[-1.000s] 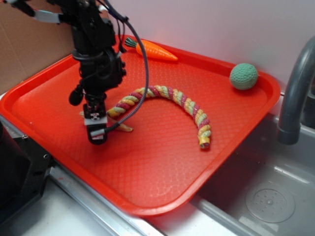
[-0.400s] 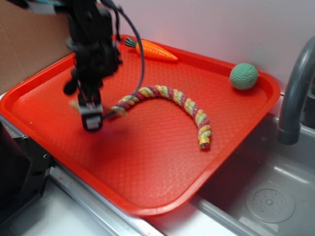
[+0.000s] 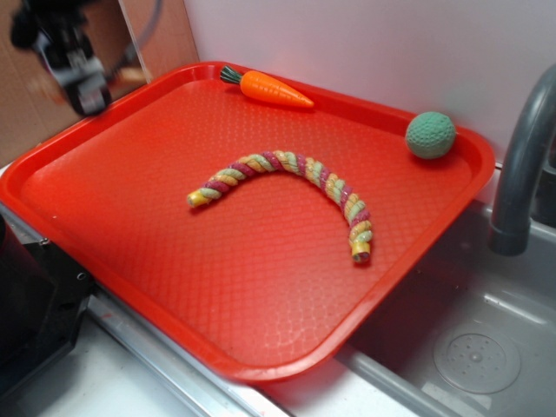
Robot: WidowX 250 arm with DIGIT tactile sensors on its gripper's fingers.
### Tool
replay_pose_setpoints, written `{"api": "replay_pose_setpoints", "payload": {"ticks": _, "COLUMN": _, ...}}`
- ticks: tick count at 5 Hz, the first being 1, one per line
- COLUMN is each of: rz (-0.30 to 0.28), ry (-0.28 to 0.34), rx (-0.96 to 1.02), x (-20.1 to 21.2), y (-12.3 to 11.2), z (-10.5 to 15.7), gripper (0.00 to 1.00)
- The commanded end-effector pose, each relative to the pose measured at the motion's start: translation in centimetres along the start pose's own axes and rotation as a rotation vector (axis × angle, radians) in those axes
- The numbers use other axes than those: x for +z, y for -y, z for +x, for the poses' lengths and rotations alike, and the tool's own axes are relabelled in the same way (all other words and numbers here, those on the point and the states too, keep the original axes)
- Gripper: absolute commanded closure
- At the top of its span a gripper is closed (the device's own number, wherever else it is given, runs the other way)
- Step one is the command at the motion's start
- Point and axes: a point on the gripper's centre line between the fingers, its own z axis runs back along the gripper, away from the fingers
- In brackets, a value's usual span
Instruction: Grab the shell.
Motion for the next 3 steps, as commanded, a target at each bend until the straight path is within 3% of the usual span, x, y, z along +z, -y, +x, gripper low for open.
{"api": "replay_pose_setpoints", "payload": {"ticks": 1, "rz": 0.001, "ry": 0.033, "rx": 0.328, "x": 4.2, "y": -4.1, "z": 1.5, "gripper": 1.0}}
{"api": "replay_pose_setpoints", "payload": {"ticks": 2, "rz": -0.027, "ry": 0.09, "rx": 0.356, "x": 4.8, "y": -4.6, "z": 2.2, "gripper": 1.0}}
{"api": "replay_pose_setpoints", "payload": {"ticks": 3, "rz": -0.02, "ry": 0.115, "rx": 0.35, "x": 5.2, "y": -4.4, "z": 2.6, "gripper": 1.0}}
